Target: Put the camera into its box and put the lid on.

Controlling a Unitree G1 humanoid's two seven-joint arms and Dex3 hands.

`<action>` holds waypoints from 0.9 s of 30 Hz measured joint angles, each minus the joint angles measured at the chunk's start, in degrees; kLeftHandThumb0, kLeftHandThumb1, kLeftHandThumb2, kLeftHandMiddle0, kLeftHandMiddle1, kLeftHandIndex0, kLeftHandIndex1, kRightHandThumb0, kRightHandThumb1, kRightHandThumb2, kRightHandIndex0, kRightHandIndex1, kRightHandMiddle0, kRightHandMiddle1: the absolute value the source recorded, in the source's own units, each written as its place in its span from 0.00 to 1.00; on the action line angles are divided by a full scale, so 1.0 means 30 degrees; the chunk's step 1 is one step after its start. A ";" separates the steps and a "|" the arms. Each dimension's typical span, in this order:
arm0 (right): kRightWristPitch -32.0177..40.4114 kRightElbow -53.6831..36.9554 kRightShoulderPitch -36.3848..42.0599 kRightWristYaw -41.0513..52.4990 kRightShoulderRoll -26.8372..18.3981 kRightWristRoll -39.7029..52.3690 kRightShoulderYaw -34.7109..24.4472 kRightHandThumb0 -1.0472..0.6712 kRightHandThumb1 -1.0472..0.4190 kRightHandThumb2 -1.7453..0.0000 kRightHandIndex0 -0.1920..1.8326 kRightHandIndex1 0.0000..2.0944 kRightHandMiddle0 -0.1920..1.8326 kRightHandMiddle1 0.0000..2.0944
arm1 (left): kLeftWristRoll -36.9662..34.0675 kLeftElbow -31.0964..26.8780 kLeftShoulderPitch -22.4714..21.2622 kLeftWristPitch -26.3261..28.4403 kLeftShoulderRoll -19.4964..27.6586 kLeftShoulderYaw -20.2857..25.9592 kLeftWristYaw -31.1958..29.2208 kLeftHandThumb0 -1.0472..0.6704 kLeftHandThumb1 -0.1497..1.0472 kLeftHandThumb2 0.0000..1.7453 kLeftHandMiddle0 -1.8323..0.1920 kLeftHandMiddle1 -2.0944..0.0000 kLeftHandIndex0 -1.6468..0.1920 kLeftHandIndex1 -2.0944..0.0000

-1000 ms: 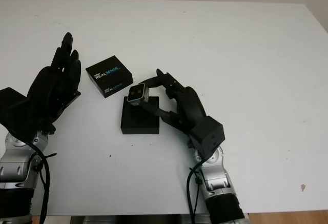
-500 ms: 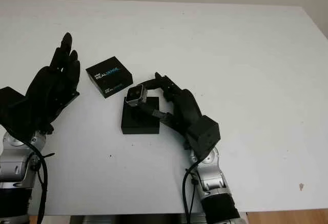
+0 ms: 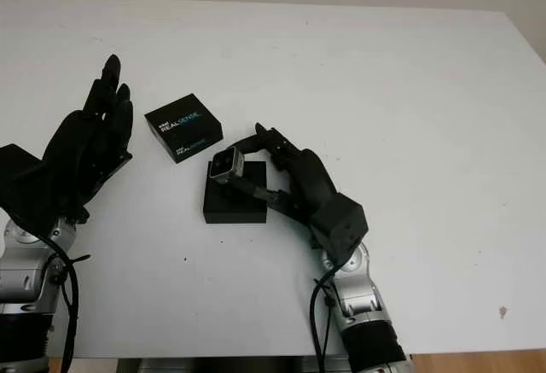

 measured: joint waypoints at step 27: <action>0.0717 -0.0984 0.0535 0.0210 -0.0396 -0.0034 0.0062 0.31 0.00 0.93 0.18 0.02 0.30 0.83 | 0.0003 -0.0036 -0.0001 0.0071 0.0068 0.0000 -0.0022 0.17 1.00 0.38 1.00 1.00 1.00 1.00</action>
